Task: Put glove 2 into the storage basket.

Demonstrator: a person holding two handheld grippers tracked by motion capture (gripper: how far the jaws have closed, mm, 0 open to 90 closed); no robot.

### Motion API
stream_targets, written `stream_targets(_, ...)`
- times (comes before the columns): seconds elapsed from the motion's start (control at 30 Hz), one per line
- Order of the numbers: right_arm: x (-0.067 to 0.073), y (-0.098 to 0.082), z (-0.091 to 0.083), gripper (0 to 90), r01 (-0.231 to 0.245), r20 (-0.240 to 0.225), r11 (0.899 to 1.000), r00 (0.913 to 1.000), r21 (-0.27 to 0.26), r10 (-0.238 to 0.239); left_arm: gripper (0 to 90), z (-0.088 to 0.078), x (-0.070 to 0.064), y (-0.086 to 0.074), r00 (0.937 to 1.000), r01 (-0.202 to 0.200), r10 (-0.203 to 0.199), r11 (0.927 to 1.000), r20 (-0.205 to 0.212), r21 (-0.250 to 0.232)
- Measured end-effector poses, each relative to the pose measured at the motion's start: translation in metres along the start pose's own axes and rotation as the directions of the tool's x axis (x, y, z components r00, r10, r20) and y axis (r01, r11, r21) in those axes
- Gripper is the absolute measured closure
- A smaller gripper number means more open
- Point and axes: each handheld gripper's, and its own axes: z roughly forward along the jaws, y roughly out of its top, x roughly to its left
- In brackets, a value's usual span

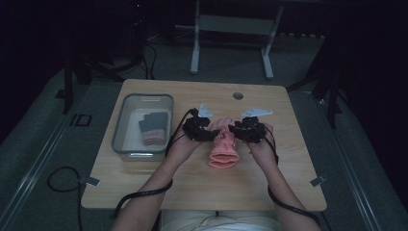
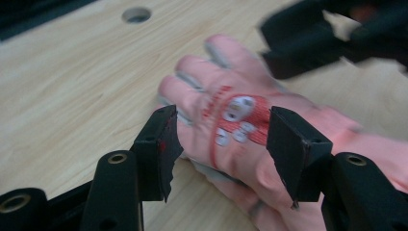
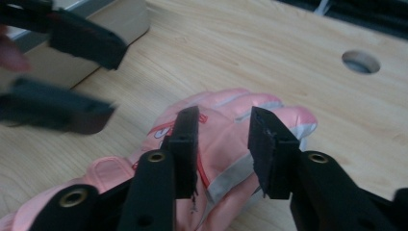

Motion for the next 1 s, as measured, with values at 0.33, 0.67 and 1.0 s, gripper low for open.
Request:
stream_targets(0.33,-0.015,-0.024,0.016,48.6,-0.078,-0.007,0.993,0.9969,0.089,0.079,29.6,0.042,0.006,-0.018,0.9897,0.133,-0.139,0.9815,0.033,0.137)
stream_targets(0.67,-0.037,-0.042,0.039,36.3,-0.238,-0.105,0.941,0.9576,0.241,0.268,35.0,0.066,0.009,-0.032,0.9327,0.319,-0.346,0.9220,0.100,0.219)
stream_targets(1.0,-0.039,-0.049,0.041,63.8,-0.303,-0.233,0.926,0.9063,0.224,0.353,72.9,0.064,0.017,-0.033,0.8882,0.339,-0.391,0.9127,0.242,0.227)
